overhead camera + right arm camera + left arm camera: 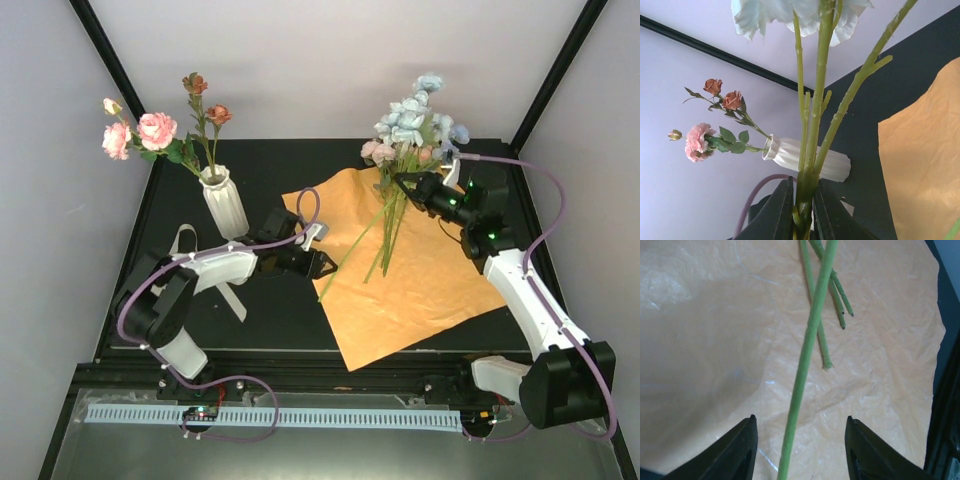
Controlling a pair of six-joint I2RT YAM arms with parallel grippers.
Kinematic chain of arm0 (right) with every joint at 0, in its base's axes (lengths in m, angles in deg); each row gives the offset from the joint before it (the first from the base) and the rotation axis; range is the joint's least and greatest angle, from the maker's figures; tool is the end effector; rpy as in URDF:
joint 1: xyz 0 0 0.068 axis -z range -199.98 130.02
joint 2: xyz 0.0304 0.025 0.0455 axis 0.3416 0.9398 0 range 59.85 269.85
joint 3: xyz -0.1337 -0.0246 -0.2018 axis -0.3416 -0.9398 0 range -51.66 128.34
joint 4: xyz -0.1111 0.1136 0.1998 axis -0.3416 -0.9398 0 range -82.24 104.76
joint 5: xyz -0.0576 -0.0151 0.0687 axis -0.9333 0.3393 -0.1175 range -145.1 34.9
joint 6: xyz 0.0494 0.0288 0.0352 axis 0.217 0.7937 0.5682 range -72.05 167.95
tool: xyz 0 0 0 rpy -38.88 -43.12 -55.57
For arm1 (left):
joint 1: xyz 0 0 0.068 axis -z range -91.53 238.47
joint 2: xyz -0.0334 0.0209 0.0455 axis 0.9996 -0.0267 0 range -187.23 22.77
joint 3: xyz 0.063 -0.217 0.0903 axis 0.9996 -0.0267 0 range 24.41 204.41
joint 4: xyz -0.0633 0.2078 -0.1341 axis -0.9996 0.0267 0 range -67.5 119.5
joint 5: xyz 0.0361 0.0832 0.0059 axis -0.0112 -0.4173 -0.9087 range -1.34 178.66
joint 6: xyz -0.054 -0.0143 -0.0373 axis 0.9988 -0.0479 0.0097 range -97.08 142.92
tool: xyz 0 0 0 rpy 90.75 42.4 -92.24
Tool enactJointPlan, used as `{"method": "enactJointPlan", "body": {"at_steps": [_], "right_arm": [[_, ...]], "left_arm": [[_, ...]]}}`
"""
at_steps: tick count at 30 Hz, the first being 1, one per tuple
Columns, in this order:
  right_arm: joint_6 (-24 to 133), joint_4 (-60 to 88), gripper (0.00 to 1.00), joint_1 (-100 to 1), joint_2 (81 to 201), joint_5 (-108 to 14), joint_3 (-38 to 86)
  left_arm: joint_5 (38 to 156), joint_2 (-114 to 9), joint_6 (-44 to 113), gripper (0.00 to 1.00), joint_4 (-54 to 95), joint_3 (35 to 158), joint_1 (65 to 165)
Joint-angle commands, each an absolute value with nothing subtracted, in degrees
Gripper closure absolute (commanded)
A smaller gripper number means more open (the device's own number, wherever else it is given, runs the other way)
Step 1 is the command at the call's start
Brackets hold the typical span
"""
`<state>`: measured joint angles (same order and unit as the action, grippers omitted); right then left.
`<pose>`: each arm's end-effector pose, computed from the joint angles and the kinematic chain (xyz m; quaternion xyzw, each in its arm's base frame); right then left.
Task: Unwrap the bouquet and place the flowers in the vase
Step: Place the fake flower on the wrapping paper.
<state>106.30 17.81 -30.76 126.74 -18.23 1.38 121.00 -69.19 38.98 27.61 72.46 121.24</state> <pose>0.2779 0.0857 0.3075 0.1104 0.7502 0.5437 0.3598 0.2532 -0.1970 0.1346 0.2273 0.8759 -0.3765 0.1984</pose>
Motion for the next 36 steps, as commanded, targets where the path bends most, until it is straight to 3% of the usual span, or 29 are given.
{"method": "enactJointPlan", "body": {"at_steps": [1, 3, 7, 16, 36], "right_arm": [[103.6, 17.03, 0.86, -30.33, 128.37, -17.64, 4.8], [103.46, 16.97, 0.86, -30.3, 128.44, -17.65, 4.45], [103.52, 17.05, 0.86, -30.13, 128.16, -18.13, 4.38], [101.31, 14.46, 0.86, -29.14, 127.38, -22.92, 9.54], [99.1, 14.64, 0.9, -28.28, 120.29, -31.63, 12.15]], "left_arm": [[120.94, -74.49, 37.65, 0.53, 23.38, 76.51, 121.85], [120.92, -77.64, 37.38, 0.61, 24.22, 78.44, 121.89], [120.09, -80.2, 37.48, 0.65, 22.03, 78.74, 122.14], [119.19, -83.2, 37.71, 0.98, 20.92, 79.58, 122.22], [121.0, -87.26, 38.58, 0.98, 19.52, 82.7, 122.82]]}}
